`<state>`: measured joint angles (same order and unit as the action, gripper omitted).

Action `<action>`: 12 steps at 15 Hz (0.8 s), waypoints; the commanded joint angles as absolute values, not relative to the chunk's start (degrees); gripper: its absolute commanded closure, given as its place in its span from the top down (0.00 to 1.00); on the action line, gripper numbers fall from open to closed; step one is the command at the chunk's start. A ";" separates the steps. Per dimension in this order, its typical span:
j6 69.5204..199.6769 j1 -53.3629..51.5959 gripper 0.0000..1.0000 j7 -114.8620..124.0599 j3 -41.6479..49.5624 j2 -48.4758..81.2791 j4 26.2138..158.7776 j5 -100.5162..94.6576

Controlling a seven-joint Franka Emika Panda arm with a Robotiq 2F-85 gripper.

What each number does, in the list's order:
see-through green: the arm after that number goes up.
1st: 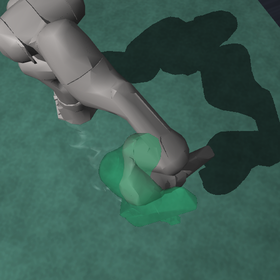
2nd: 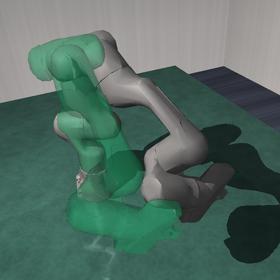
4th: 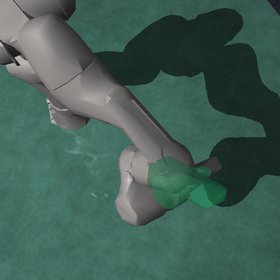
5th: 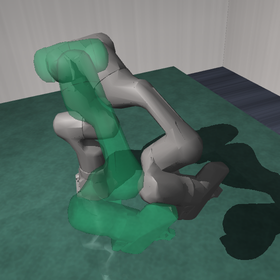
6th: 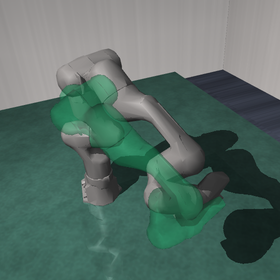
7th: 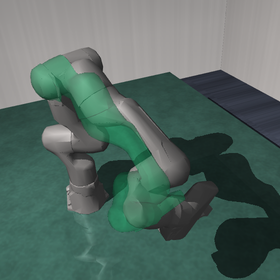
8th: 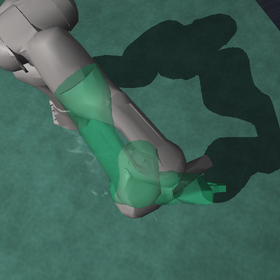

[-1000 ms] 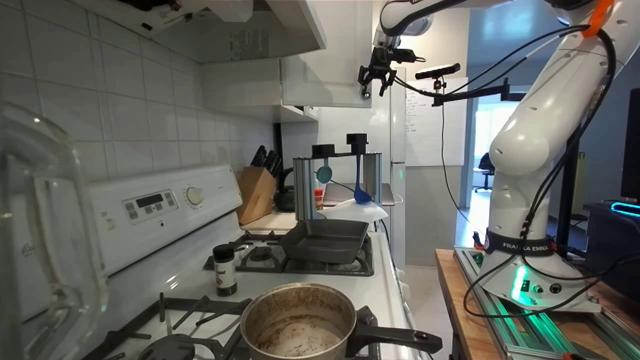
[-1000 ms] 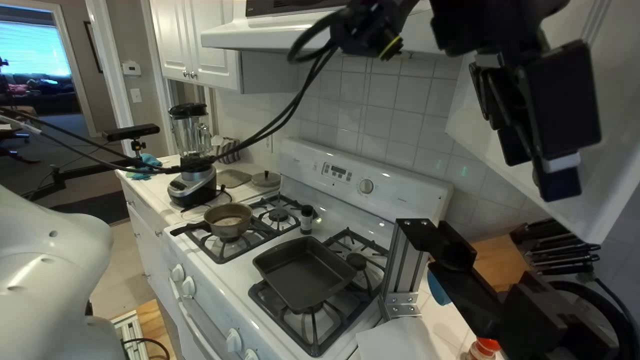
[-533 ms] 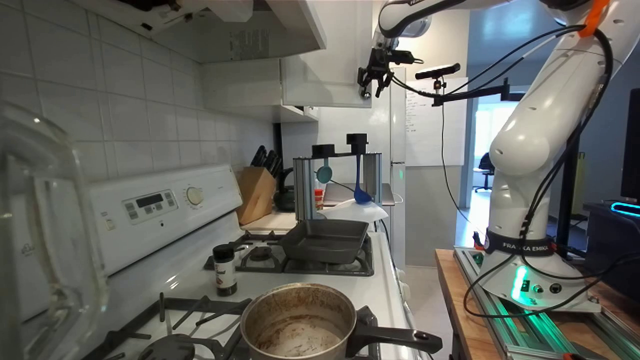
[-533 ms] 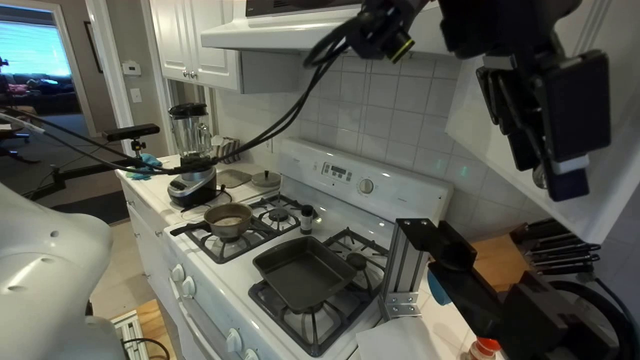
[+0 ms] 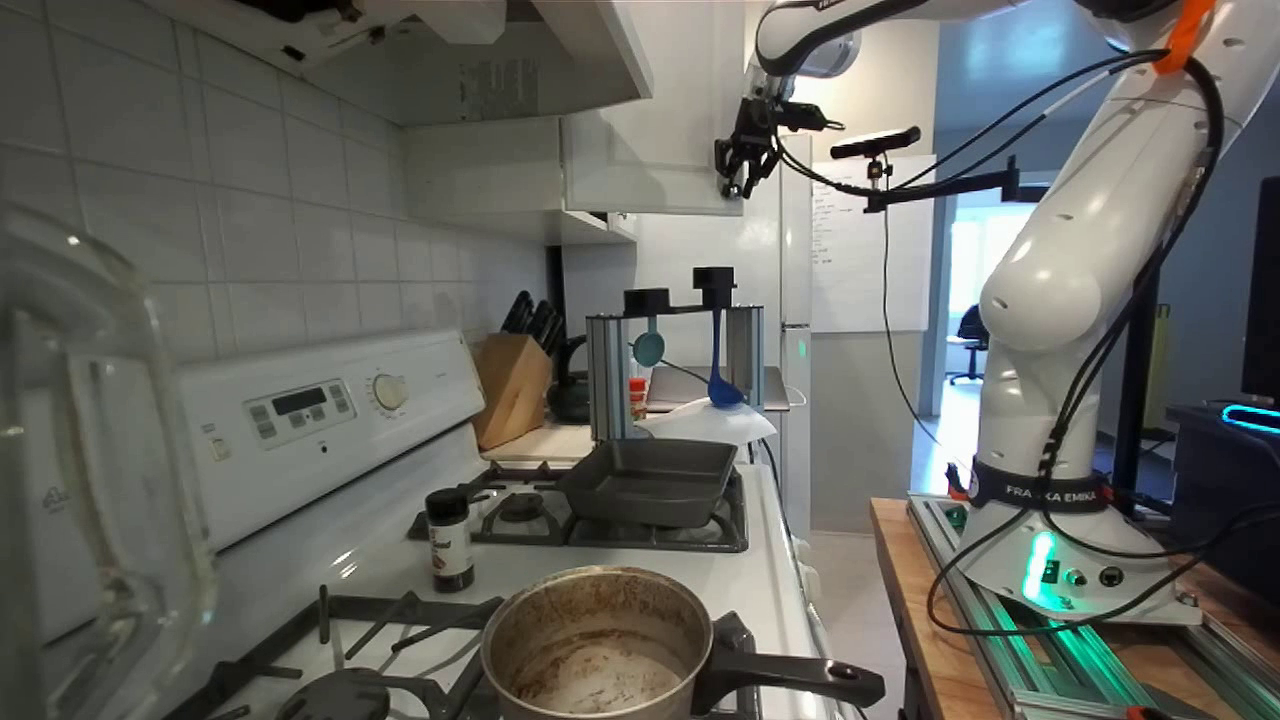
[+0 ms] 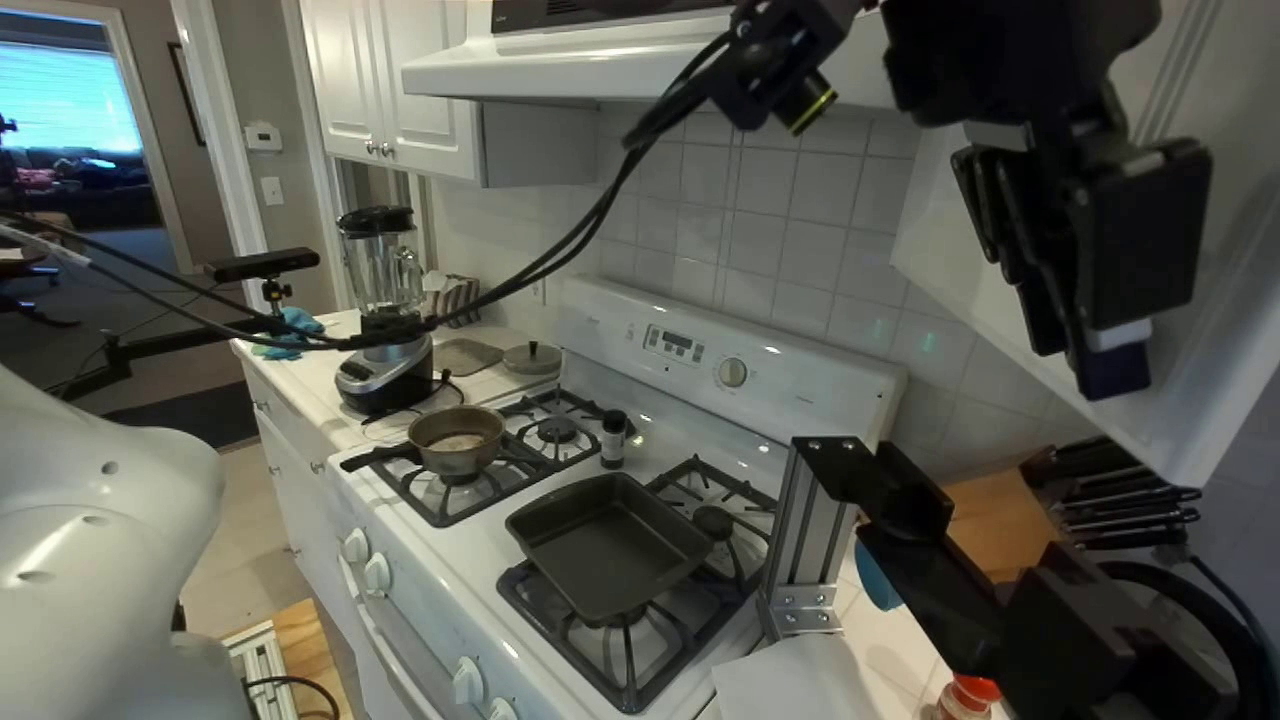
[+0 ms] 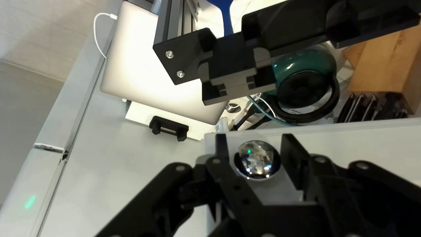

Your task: Open the top left cabinet door of the cabinet on the right

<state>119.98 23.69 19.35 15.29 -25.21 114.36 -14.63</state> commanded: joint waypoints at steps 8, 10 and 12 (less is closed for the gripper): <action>120.08 23.38 0.10 19.59 15.07 -26.76 115.10 -12.15; 119.46 23.57 0.10 20.82 14.46 -27.94 116.37 -12.28; 118.17 24.13 0.10 23.81 13.49 -29.68 117.74 -12.07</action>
